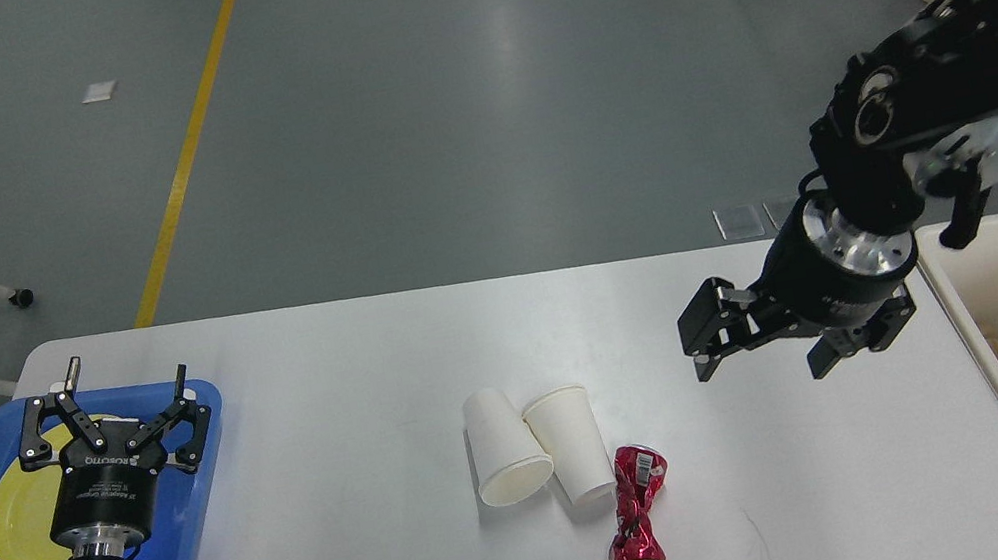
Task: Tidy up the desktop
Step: 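Move the right gripper to the red can and grasp it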
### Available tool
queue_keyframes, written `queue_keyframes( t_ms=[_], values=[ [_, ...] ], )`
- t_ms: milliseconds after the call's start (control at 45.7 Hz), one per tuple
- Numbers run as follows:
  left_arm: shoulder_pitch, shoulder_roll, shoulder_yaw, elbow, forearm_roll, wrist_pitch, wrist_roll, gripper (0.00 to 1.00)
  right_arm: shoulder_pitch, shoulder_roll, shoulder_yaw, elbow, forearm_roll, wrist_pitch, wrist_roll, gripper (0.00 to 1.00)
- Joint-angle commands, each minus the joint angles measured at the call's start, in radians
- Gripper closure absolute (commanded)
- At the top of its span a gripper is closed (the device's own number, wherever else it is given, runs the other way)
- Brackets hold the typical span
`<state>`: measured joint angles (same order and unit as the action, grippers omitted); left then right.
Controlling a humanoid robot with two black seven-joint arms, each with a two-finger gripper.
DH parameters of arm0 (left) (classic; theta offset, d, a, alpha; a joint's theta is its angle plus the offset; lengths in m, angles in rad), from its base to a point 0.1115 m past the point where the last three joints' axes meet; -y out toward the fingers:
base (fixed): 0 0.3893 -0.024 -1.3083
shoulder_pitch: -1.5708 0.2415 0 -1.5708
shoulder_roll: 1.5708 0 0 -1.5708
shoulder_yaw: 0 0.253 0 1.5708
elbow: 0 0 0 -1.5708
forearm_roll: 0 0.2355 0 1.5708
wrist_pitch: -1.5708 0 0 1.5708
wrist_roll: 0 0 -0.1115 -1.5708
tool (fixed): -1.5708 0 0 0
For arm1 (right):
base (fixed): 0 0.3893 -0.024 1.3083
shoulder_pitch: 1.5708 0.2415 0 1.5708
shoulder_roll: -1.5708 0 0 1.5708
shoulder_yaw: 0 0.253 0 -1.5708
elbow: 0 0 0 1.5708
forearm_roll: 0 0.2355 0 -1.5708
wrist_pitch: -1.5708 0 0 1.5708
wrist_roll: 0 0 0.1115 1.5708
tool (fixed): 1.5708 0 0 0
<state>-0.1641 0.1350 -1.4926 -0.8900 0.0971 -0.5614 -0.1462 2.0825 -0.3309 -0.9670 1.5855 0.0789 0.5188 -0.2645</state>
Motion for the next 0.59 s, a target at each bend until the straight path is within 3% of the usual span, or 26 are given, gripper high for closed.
queue_keyframes(
  t_ms=[0, 284, 569],
  values=[
    [0.000, 0.000, 0.000, 0.000, 0.000, 0.000, -0.001, 0.04, -0.203, 0.030, 0.103, -0.116, 0.025, -0.036, -0.035, 0.00],
    [0.000, 0.000, 0.000, 0.000, 0.000, 0.000, 0.000, 0.04, -0.596, 0.220, 0.201, -0.419, 0.021, -0.138, -0.044, 0.00],
    [0.000, 0.000, 0.002, 0.000, 0.001, 0.000, 0.000, 0.04, -0.771, 0.366, 0.226, -0.619, 0.007, -0.144, -0.044, 0.00]
  ],
)
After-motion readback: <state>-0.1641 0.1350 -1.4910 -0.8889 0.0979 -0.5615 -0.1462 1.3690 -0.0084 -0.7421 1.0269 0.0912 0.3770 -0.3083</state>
